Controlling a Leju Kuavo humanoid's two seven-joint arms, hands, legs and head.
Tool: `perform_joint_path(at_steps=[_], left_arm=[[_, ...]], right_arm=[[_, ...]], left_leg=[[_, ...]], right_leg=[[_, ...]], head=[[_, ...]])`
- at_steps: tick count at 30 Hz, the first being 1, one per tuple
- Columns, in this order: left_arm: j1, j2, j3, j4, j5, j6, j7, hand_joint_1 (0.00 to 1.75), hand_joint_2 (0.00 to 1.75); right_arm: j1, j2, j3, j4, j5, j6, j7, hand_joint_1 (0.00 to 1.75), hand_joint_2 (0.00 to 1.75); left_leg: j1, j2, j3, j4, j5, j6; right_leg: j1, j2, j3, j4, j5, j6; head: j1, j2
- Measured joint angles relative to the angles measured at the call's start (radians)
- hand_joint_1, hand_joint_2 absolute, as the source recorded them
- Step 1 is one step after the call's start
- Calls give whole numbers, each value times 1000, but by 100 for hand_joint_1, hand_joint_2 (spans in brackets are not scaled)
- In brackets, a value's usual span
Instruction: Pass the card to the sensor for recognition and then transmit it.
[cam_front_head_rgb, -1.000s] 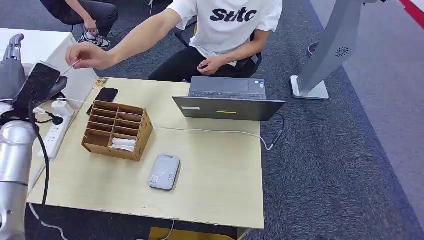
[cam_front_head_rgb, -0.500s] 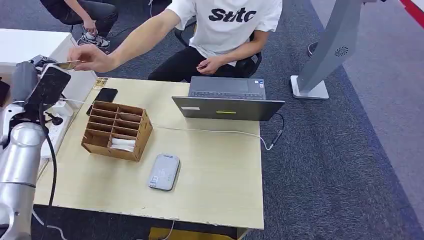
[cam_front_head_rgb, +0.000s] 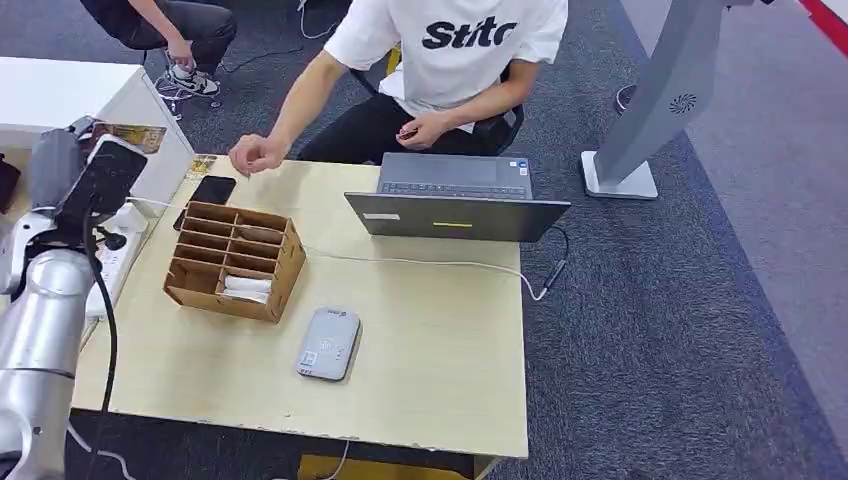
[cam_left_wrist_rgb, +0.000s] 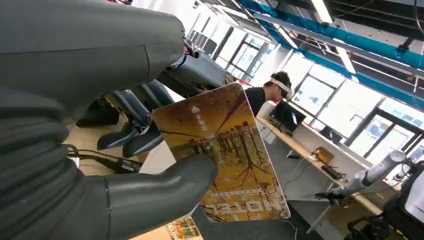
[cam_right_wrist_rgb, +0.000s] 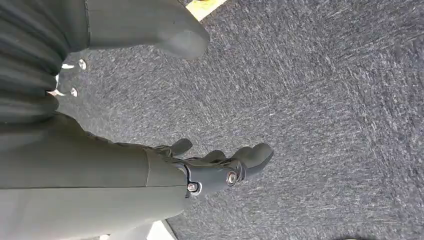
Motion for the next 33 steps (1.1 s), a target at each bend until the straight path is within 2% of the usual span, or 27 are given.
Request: perform_joint_path(at_steps=[8,11,14,17,24,28,33], left_arm=[[9,-4,-9,-7,-29,-2,1,175,175],[32,-9,-31,-48,-54,-31,16,175,175],[59,-16,-65,-100,-43,-110,33,175,175],[80,-21,-105,-140,-47,-138,36,175,175],[133,-26,-223,-223,-166,-151,61,175,175],[154,-29,-288,-260,-175,-169,73,175,175],[162,-29,-327,-278,-174,-179,81,175,175]], right_arm=[[0,0,-3,0,6,0,-1,0,175],[0,0,-8,0,9,0,-1,0,175],[0,0,-19,0,9,0,-5,0,175],[0,0,-30,0,10,0,-6,0,175],[1,4,-51,0,14,5,-6,0,175],[1,7,-60,0,18,5,-8,0,175],[2,10,-72,0,21,5,-9,0,175]], left_leg=[[0,0,0,0,0,0],[0,0,0,0,0,0],[0,0,0,0,0,0],[0,0,0,0,0,0],[0,0,0,0,0,0],[0,0,0,0,0,0],[0,0,0,0,0,0]], right_leg=[[0,0,0,0,0,0],[0,0,0,0,0,0],[0,0,0,0,0,0],[0,0,0,0,0,0],[0,-1,0,0,0,0],[0,0,0,0,0,0],[0,-1,0,0,0,0]], head=[[0,0],[0,0],[0,0],[0,0],[0,0],[0,0],[0,0]])
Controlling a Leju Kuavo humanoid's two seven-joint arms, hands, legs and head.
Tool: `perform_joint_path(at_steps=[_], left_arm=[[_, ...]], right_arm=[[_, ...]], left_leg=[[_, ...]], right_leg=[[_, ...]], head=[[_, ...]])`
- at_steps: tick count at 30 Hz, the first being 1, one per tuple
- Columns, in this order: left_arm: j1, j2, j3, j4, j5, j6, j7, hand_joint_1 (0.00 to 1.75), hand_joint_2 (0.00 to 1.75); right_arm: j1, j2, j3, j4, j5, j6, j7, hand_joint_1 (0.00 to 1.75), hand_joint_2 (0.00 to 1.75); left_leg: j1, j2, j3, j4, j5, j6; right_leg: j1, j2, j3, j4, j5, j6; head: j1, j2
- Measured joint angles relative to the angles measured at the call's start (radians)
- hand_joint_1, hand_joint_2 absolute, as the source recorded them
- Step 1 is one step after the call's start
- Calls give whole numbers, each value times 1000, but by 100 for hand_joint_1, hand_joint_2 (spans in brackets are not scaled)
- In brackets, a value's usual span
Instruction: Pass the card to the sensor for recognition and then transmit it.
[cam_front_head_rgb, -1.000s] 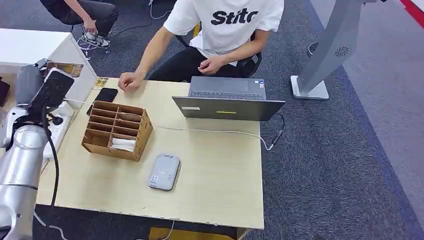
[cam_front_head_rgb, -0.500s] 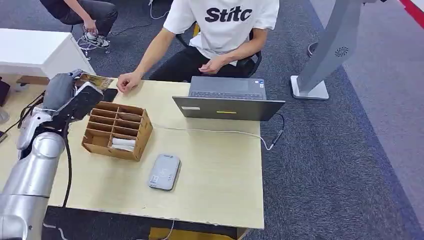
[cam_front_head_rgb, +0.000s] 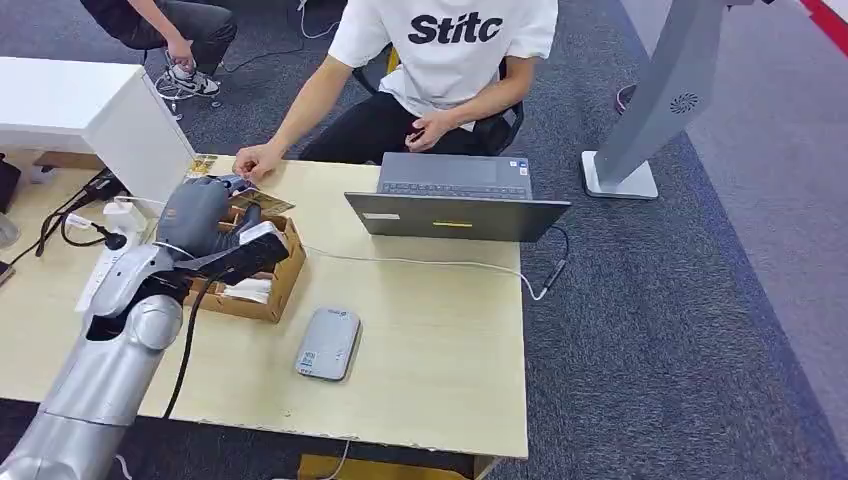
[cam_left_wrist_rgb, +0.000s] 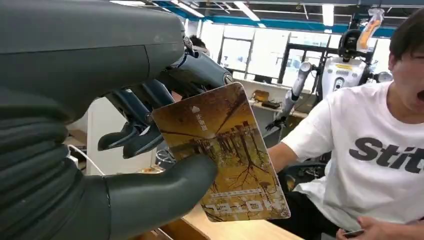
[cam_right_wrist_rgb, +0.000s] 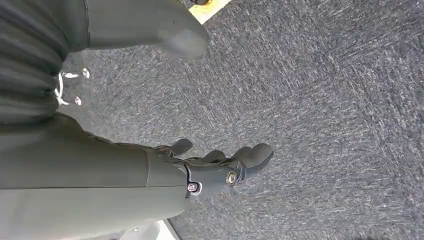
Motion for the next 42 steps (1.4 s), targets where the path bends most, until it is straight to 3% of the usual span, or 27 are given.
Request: perform_joint_path(at_steps=[10,29,42], left_arm=[[3,6,-32,-3,21,-50,6,175,175],[14,-6,-96,92,31,-55,3,175,175],[14,-67,-131,219,49,-50,-14,175,175]], right_arm=[[2,2,-7,0,9,6,0,0,175],[2,5,-8,0,32,17,2,0,175],[1,7,-8,0,76,25,6,0,175]], left_leg=[[0,0,0,0,0,0],[0,0,0,0,0,0],[0,0,0,0,0,0]], right_leg=[[0,0,0,0,0,0],[0,0,0,0,0,0],[0,0,0,0,0,0]], head=[[0,0],[0,0],[0,0]])
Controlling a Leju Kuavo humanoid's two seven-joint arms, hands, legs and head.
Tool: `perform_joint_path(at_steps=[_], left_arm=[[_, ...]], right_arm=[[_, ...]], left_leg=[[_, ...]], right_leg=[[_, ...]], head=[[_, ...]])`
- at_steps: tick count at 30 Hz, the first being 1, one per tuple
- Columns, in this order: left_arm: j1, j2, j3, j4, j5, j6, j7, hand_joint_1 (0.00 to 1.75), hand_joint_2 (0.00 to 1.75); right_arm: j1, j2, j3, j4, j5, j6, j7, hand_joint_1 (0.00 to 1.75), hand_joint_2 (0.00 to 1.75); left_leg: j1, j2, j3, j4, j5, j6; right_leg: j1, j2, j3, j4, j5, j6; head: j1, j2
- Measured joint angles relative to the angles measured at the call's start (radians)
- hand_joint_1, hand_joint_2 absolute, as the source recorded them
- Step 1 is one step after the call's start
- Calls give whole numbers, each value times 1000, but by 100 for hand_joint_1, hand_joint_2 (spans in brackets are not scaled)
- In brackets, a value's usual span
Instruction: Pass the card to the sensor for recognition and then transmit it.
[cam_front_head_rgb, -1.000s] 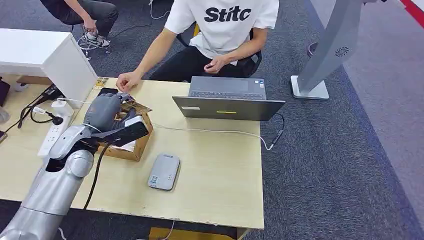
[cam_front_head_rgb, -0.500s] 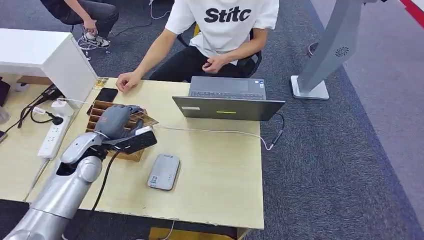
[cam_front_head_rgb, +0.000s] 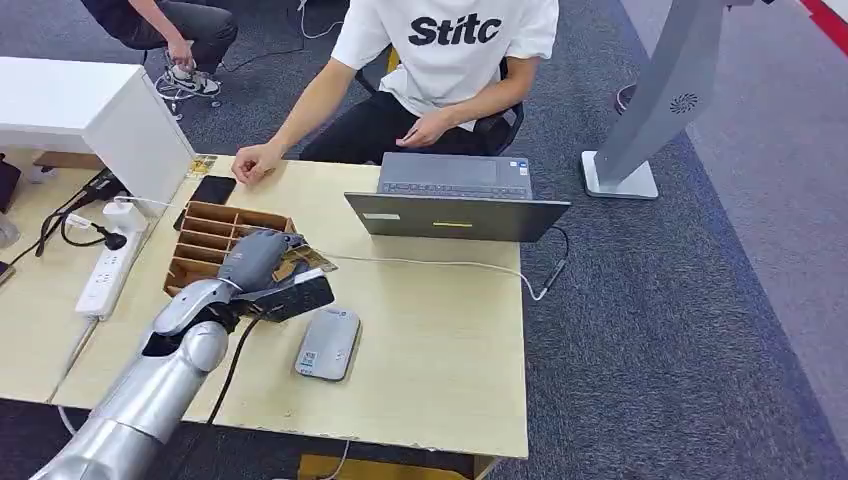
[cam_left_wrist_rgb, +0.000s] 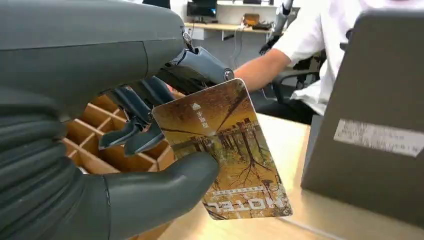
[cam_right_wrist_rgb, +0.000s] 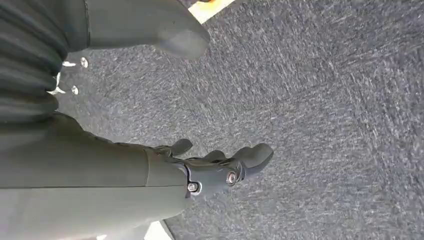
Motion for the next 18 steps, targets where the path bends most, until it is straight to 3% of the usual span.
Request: perform_joint_path(at_steps=[11,18], left_arm=[[-3,-55,-29,93,-9,-4,-18,175,175],[-21,-50,-75,143,1,-92,-43,175,175]], right_arm=[[-10,1,0,0,28,9,0,0,175],[-13,5,0,0,48,8,10,0,175]], left_leg=[[0,0,0,0,0,0],[0,0,0,0,0,0]], right_leg=[[0,0,0,0,0,0],[0,0,0,0,0,0]], head=[[0,0],[0,0]])
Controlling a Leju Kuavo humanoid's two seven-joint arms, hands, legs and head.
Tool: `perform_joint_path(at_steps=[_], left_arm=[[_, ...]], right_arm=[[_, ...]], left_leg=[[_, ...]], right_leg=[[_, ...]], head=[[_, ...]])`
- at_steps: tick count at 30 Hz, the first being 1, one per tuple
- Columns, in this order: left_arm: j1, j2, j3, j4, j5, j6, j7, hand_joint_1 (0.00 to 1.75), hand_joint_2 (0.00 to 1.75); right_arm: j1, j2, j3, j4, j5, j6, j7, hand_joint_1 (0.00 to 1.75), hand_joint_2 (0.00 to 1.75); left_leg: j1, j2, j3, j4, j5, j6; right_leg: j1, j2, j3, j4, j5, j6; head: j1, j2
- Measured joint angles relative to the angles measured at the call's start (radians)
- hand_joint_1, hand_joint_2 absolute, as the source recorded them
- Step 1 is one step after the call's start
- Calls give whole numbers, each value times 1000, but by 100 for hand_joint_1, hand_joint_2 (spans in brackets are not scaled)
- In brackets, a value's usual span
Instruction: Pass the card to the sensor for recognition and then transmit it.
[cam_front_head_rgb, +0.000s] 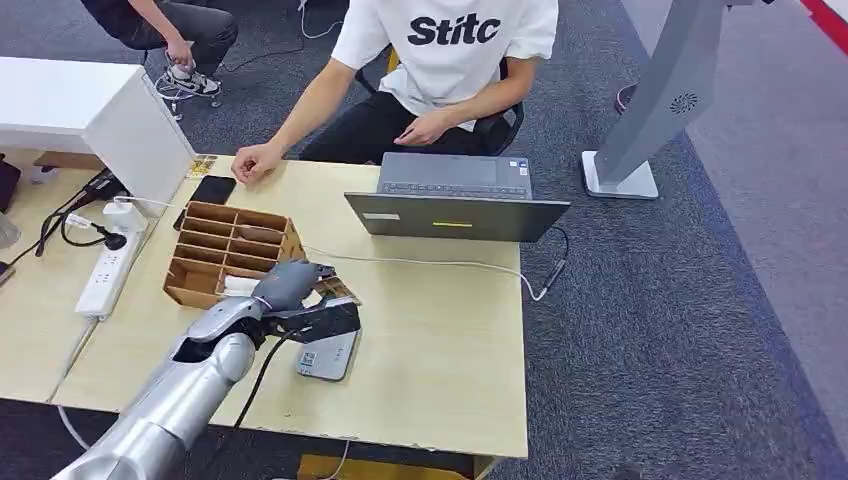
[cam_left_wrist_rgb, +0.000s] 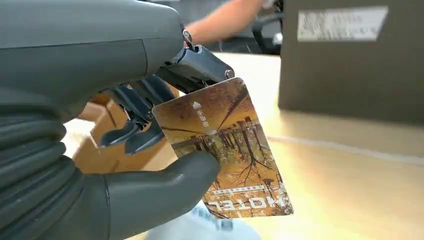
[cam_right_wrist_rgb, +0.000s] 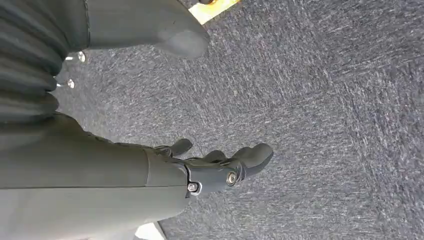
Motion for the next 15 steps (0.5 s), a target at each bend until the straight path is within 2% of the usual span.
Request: perform_joint_path(at_steps=[4,8,15], left_arm=[[-19,22,-17,27,13,-52,-19,175,175],[-34,33,-26,42,15,-67,-26,175,175],[-60,51,-56,64,27,-114,-6,175,175]], right_arm=[[-1,1,0,0,10,-2,6,0,175],[-3,1,0,0,11,-2,6,0,175],[-5,3,0,0,24,-2,11,0,175]], left_leg=[[0,0,0,0,0,0],[0,0,0,0,0,0],[0,0,0,0,0,0]], right_leg=[[0,0,0,0,0,0],[0,0,0,0,0,0],[0,0,0,0,0,0]], head=[[0,0],[0,0],[0,0]])
